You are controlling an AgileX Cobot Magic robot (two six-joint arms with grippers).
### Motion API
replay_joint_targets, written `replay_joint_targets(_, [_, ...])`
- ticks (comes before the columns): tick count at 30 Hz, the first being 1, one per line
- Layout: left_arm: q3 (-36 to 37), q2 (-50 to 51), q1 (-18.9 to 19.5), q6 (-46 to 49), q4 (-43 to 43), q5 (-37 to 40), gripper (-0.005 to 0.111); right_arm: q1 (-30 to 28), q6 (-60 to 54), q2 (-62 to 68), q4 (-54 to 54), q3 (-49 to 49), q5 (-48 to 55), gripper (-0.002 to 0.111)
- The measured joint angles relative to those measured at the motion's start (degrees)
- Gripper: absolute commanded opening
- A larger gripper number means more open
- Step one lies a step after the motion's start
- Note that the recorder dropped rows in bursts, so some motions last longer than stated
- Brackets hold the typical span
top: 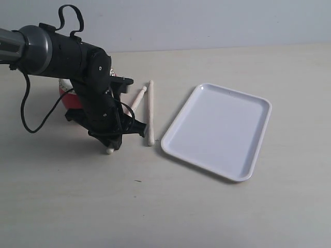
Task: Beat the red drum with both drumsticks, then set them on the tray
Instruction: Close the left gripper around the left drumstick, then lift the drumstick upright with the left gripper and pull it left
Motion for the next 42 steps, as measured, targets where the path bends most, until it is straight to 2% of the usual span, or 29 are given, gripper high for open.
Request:
replay_joint_targets(11, [0.0, -0.39, 0.0, 0.0, -0.33, 0.84, 0.0, 0.0, 0.0, 0.0, 0.0, 0.0, 0.0, 0.0])
replay_joint_targets(20, [0.0, -4.49, 0.0, 0.0, -0.47, 1.75, 0.0, 0.0, 0.0, 0.0, 0.0, 0.0, 0.0, 0.0])
replay_joint_targets(23, [0.0, -5.8, -0.74, 0.0, -0.47, 3.12, 0.0, 0.0, 0.0, 0.0, 0.0, 0.0, 0.0, 0.0])
replay_joint_targets(30, [4.08, -11.11, -6.0, 0.0, 0.0, 2.99, 0.0, 0.0, 0.0, 0.0, 0.0, 0.0, 0.0, 0.0])
replay_joint_targets(42, [4.98, -24.12, -6.12, -1.78, 4.99, 4.84, 0.0, 0.0, 0.0, 0.0, -1.35, 0.0, 0.0, 0.0])
